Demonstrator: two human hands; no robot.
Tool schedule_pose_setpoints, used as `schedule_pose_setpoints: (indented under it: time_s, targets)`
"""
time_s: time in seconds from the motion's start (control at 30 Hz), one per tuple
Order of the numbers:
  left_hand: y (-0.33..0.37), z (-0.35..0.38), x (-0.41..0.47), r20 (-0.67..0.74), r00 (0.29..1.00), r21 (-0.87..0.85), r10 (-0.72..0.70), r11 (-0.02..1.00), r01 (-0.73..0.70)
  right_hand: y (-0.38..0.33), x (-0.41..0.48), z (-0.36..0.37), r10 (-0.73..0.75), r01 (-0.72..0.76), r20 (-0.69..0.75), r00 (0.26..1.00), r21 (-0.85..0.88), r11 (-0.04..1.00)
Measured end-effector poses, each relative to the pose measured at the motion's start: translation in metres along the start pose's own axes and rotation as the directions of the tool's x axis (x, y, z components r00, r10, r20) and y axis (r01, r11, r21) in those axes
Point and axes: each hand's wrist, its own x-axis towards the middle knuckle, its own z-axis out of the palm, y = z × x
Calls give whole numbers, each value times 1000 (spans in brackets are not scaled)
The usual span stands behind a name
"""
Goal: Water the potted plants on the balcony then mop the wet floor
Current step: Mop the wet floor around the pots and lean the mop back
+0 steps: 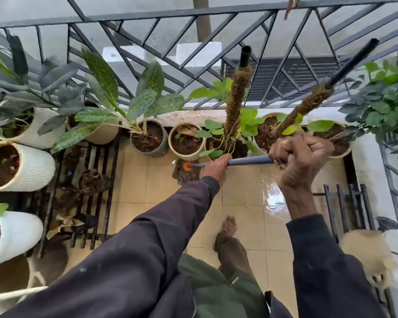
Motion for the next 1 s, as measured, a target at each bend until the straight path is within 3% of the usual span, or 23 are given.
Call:
schedule_pose_setpoints:
  time_s: [0.27, 0.47, 0.57, 1.0]
  targets:
    - [-50, -36, -39, 27, 999, -90, 31, 996, -28, 16, -38, 59, 92, -92, -35, 995, 23, 996]
    - [-125, -50, -89, 151, 980, 4, -128, 992, 129, 54, -77, 102, 200, -200, -18, 980, 10, 980]
    - [-155, -60, -108, 182, 973, 5, -141, 990, 143, 62, -93, 125, 208, -208, 4, 978, 43, 977]
    - [-140, -158, -44, -125, 992, -184, 7, 982, -31, 22, -58, 223, -86, 86, 106, 991, 8, 996]
